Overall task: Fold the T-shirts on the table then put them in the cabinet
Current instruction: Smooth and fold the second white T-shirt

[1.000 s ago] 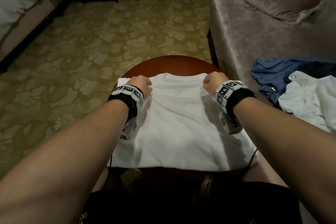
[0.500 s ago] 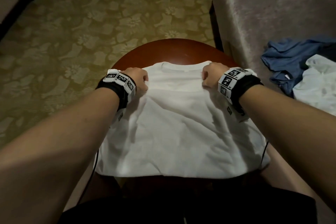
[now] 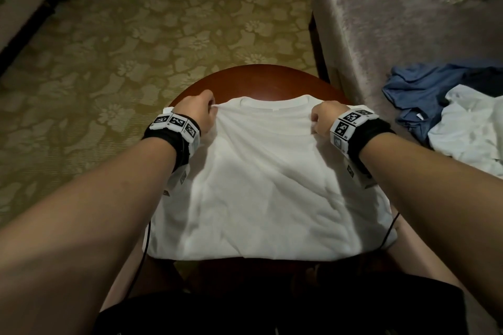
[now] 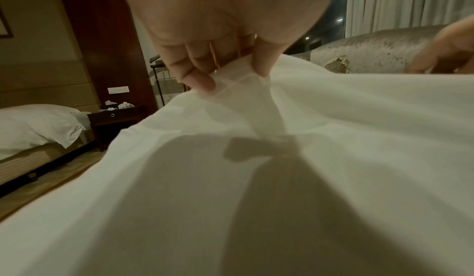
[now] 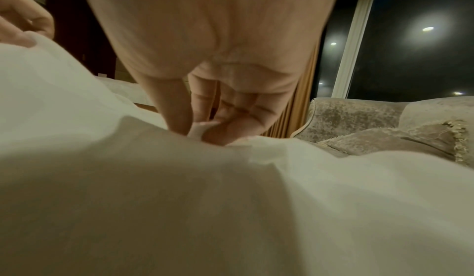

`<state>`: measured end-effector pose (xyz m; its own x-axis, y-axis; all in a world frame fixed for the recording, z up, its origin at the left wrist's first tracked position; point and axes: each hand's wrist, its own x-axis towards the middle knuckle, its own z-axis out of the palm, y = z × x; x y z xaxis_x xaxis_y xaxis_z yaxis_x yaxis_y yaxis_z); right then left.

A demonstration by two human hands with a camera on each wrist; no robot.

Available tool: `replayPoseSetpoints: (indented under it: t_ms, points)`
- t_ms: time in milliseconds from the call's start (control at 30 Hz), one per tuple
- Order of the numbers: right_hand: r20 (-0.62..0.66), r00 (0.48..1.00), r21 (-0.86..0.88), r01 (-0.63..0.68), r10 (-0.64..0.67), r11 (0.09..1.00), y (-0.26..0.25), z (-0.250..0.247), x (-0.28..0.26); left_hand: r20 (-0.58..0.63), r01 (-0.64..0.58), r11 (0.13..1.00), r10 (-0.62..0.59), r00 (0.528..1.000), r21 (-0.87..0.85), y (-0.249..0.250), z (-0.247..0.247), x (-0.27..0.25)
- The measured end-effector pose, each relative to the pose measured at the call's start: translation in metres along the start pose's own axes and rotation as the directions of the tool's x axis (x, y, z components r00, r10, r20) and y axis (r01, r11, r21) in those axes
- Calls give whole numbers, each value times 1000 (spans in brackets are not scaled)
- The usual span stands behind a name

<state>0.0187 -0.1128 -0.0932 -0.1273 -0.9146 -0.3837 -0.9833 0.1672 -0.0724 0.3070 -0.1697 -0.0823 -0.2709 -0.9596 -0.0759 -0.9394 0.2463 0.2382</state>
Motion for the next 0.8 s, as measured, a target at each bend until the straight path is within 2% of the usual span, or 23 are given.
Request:
replayPoseSetpoints:
  t_ms: [167,300,400,500,600,700,800]
  points:
    - [-125,989,87,-66,76,994,8,-8,2,-42,19,999,-21,999,-45,-1,0,9]
    - [-255,947,196,-146,195,970,16,-16,13,-50,83,993,-87,995,-80,-4,2,21]
    - [-250,929,318,-188,274,929,20,-15,20,-58,137,981,-146,988,-136,-3,9,23]
    - [-255,927,402,-158,277,902,21,-12,22,-47,171,958,-186,981,-230,-3,18,18]
    - [-285,900,426,-190,331,885,27,-10,18,-63,179,964,-194,979,-197,-12,18,10]
    - [-293,884,348,-256,364,902,35,-11,6,14,268,956,-268,963,-119,-25,12,0]
    - [-255,911,237,-267,325,934,35,-12,-11,93,356,934,-352,931,-24,-35,6,-15]
